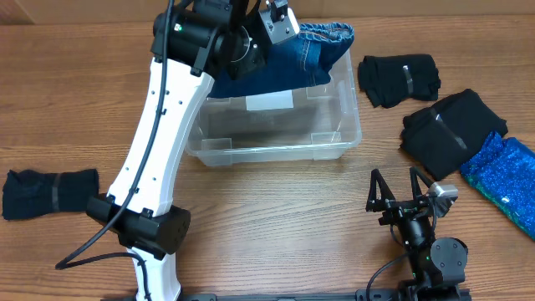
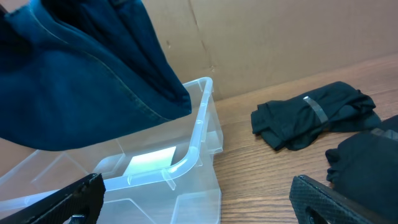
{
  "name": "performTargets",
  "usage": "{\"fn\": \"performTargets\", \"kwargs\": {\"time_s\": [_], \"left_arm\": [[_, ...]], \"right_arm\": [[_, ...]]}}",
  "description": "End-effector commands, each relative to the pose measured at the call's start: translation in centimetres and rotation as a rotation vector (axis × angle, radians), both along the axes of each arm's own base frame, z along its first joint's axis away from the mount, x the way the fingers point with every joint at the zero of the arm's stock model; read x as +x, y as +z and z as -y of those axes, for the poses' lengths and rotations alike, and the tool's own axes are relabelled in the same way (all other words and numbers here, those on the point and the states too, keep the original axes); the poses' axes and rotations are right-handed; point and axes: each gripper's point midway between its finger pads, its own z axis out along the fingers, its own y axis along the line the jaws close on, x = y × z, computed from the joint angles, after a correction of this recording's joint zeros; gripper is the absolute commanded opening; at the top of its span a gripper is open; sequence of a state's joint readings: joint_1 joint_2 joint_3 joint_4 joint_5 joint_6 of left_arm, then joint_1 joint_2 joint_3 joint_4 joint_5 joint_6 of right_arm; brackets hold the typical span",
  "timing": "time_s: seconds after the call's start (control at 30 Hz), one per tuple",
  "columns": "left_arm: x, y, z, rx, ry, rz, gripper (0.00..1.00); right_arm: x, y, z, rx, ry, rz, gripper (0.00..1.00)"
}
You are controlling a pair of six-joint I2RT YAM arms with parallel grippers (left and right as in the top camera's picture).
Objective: Pack container
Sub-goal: 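Lift the jeans with the left gripper and carry them over the bin, then lower the jeans into the bin and open the left gripper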
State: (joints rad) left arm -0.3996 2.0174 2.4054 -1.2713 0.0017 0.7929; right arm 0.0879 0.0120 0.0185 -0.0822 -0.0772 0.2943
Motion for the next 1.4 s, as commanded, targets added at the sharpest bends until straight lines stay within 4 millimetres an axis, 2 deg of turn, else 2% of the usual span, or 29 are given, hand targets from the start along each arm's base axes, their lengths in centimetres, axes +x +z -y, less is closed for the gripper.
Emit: {"fn": "performTargets", "kwargs": {"time_s": [0.0, 0.2, 0.33, 0.5, 0.63, 0.73, 0.87, 1.0, 1.07, 1.1, 1.37], "left_arm": [[0.6, 3.1, -0.6, -0.008, 0.022, 0.124, 0.04], [3.7, -0.3, -0.2, 0.018, 0.044, 0.103, 0.04], [6.0, -3.6, 0.0, 0.073, 0.06, 0.091, 0.04], [7.5, -7.1, 0.1, 0.108, 0.054, 0.05, 0.04], [7.6, -7.8, 0.2, 0.11, 0.052, 0.039, 0.04], [7.5, -7.7, 0.3, 0.104, 0.058, 0.035, 0.08], [6.6, -8.0, 0.8, 0.102, 0.061, 0.004, 0.1], [5.2, -6.5, 1.9, 0.1, 0.034, 0.017, 0.33], [4.4, -4.8, 2.2, 0.087, 0.023, 0.041, 0.4], [4.0, -4.0, 2.3, 0.082, 0.018, 0.053, 0.41], [-2.6, 7.3, 2.5, -0.029, -0.025, 0.228, 0.45]], "right_arm": [[0.0, -0.2, 0.0, -0.002, -0.001, 0.003, 1.0], [0.0, -0.2, 0.0, -0.002, -0.001, 0.003, 1.0], [0.0, -0.2, 0.0, -0.002, -0.001, 0.003, 1.0], [0.0, -0.2, 0.0, -0.002, -0.001, 0.003, 1.0], [0.0, -0.2, 0.0, -0.002, -0.001, 0.003, 1.0], [0.0, -0.2, 0.0, -0.002, -0.001, 0.003, 1.0], [0.0, -0.2, 0.0, -0.002, -0.001, 0.003, 1.0], [0.0, -0.2, 0.0, -0.002, -0.001, 0.003, 1.0], [0.0, -0.2, 0.0, -0.002, -0.001, 0.003, 1.0], [0.0, -0.2, 0.0, -0.002, -0.001, 0.003, 1.0], [0.0, -0.2, 0.0, -0.002, -0.001, 0.004, 1.0]]}}
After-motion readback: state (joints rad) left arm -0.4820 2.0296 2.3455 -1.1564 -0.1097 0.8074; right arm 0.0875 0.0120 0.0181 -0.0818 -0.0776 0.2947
